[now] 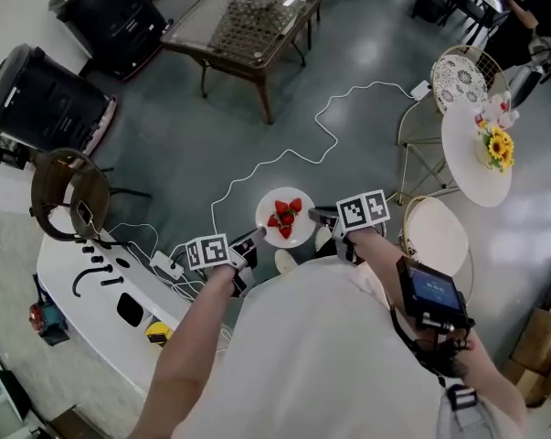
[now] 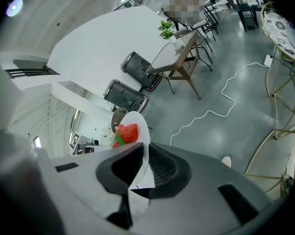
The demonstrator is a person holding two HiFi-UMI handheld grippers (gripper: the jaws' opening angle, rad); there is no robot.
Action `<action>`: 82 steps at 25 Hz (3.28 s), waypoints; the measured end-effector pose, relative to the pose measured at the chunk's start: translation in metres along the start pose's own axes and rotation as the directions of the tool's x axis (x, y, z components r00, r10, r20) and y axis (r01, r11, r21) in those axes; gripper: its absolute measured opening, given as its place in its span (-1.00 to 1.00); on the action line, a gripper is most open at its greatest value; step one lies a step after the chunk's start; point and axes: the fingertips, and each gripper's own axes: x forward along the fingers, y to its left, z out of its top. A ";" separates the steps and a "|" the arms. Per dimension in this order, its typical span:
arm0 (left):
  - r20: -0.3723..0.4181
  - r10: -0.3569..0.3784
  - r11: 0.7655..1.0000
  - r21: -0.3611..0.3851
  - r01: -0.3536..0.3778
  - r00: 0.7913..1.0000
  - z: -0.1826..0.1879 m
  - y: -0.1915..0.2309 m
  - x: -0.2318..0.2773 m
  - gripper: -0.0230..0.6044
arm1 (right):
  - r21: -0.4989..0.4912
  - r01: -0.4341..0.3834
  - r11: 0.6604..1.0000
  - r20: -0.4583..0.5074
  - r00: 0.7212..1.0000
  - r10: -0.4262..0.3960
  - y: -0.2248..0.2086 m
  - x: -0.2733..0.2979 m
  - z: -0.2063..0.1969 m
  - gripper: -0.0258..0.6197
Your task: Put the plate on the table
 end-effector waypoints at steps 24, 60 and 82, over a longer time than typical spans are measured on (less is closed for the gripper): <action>0.016 0.003 1.000 0.014 -0.003 1.000 0.007 -0.004 -0.003 -0.88 | 0.036 0.019 0.999 0.045 0.999 -0.021 0.001 0.001 0.000 -0.83; 0.113 0.104 0.993 -0.066 -0.097 0.988 0.131 0.006 0.057 -0.88 | -0.001 -0.076 0.997 -0.037 0.996 0.076 -0.046 0.046 0.141 -0.83; 0.039 0.164 0.986 -0.036 -0.163 0.986 0.212 0.004 0.150 -0.88 | 0.075 -0.109 0.991 0.005 0.994 0.109 -0.120 0.040 0.230 -0.83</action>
